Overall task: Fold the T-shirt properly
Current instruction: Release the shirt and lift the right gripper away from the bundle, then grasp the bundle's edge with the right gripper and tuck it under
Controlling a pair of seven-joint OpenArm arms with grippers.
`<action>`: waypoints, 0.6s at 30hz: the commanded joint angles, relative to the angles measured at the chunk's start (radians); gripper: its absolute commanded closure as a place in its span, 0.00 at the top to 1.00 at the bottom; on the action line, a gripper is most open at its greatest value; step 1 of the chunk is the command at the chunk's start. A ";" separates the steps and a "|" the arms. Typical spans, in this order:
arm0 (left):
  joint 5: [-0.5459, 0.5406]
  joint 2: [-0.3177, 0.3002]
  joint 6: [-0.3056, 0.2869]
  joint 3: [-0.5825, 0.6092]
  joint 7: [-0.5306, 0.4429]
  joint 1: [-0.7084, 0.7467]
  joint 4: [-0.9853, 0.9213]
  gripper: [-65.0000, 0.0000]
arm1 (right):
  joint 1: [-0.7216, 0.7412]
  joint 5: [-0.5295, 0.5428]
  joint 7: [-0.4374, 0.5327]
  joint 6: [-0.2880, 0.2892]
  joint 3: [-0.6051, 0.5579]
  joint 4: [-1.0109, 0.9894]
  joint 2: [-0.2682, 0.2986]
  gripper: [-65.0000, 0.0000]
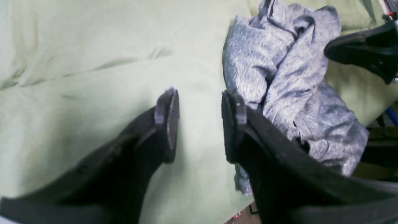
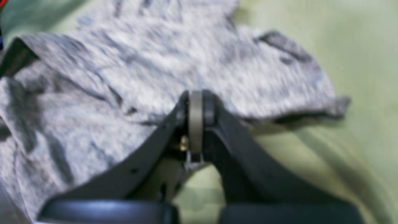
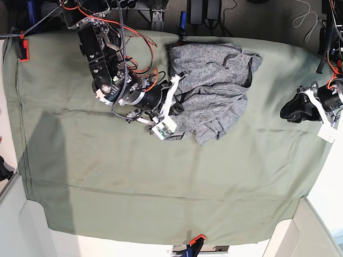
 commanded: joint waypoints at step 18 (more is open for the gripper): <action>-0.022 0.010 -0.008 -0.008 0.008 0.014 0.015 0.39 | 0.190 0.017 0.241 0.050 -0.048 -0.208 -0.061 0.00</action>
